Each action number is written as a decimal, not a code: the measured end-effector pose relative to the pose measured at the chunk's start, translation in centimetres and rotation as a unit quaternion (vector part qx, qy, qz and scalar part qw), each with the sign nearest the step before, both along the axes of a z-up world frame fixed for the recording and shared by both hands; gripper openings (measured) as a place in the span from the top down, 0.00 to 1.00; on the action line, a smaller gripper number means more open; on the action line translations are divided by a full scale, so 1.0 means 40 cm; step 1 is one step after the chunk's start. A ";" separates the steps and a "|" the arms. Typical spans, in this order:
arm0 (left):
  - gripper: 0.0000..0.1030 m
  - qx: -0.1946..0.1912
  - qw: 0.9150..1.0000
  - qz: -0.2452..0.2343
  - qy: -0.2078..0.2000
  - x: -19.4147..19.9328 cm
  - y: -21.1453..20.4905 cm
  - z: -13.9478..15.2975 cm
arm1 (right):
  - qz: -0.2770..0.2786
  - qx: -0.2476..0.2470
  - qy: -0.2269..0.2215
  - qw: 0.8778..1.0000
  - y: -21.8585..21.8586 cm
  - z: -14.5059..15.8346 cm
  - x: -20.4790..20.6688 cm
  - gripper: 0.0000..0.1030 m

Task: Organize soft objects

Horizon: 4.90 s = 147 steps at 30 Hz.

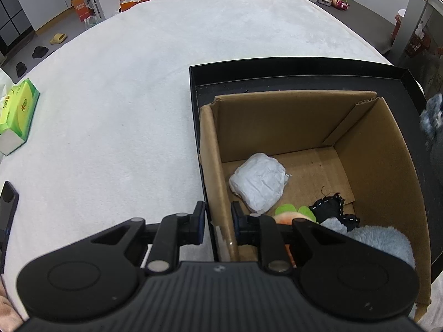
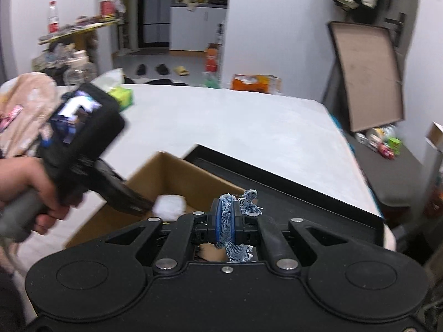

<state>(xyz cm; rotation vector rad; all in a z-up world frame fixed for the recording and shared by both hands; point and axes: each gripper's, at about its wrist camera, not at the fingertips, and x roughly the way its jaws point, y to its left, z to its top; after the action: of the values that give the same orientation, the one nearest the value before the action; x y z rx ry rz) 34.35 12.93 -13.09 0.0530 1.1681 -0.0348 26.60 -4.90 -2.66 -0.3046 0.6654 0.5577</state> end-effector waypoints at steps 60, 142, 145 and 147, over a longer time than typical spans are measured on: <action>0.79 -0.002 1.000 -0.010 -0.025 -0.030 0.004 0.024 | -0.006 0.034 0.024 0.999 -0.012 -0.034 -0.065 0.00; 0.00 -0.028 0.991 0.003 -0.134 -0.562 -0.090 0.375 | -0.139 0.033 0.031 0.989 -0.268 0.154 -0.355 0.00; 0.00 -0.032 0.990 0.000 -0.135 -0.577 -0.093 0.381 | -0.138 0.031 0.027 0.990 -0.272 0.161 -0.370 0.00; 0.00 -0.033 0.990 -0.001 -0.136 -0.585 -0.094 0.385 | -0.140 0.031 0.024 0.989 -0.274 0.165 -0.378 0.00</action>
<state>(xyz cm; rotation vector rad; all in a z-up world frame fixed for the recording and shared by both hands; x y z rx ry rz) 10.97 9.16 2.32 -0.0009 0.8932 -0.0658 11.50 -15.87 3.96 -0.1361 0.7229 0.3172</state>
